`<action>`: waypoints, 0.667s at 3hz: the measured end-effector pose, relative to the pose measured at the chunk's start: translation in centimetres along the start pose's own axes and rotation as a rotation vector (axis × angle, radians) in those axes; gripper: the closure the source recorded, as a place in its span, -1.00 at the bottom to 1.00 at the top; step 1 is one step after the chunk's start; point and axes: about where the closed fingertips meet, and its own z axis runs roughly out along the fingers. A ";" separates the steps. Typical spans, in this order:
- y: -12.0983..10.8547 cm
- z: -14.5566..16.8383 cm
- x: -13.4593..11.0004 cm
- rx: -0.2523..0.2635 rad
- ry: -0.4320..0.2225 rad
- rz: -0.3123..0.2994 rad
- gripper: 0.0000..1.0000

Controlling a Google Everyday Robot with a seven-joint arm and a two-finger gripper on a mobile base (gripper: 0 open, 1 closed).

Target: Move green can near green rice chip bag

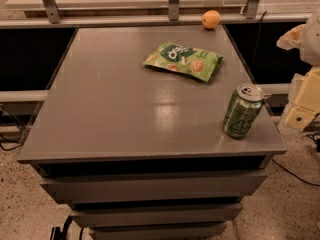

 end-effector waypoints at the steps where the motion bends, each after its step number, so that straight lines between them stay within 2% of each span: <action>1: 0.2 1.2 1.1 -0.037 -0.129 0.038 -1.00; 2: 0.6 2.5 0.8 -0.059 -0.302 0.074 -1.00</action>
Offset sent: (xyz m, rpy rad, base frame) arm 0.0018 0.0013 -0.0377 0.5298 -0.0419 0.0188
